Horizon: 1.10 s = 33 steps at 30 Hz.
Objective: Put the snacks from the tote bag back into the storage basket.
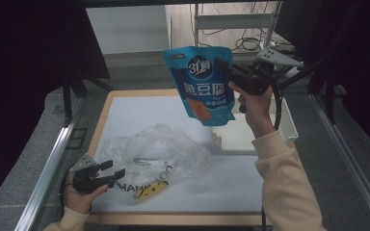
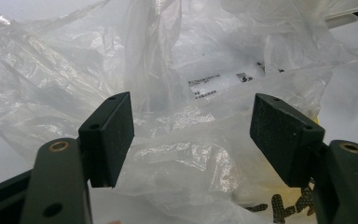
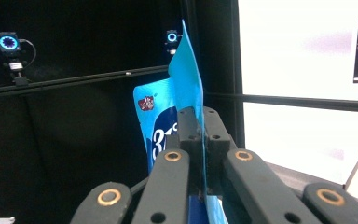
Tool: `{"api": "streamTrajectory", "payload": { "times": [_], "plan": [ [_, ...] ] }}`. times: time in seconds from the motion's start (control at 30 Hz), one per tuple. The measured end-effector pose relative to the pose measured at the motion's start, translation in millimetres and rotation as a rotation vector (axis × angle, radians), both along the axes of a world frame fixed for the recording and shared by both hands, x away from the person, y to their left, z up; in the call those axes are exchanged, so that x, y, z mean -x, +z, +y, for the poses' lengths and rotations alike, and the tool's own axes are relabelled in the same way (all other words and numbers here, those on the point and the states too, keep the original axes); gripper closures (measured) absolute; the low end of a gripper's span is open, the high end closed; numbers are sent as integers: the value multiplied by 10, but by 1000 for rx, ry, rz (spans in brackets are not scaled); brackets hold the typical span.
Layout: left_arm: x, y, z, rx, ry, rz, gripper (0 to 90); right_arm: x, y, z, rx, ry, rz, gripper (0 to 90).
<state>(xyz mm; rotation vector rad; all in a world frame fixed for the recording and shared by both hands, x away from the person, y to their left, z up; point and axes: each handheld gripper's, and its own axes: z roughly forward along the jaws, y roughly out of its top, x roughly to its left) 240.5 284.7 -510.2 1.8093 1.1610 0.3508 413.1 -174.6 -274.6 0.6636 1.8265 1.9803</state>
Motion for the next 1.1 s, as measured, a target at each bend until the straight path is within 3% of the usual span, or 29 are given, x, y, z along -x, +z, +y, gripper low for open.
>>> {"api": "streamTrajectory", "payload": {
  "times": [0.63,1.1],
  "plan": [
    [-3,-1,-6,0,2,5,305,-77,-27,-378,-2,-82,-7,886],
    [-5,-4,-11,-1,2,6,306,-183,-128,-579,30,-138,-6,885]
  ]
}}
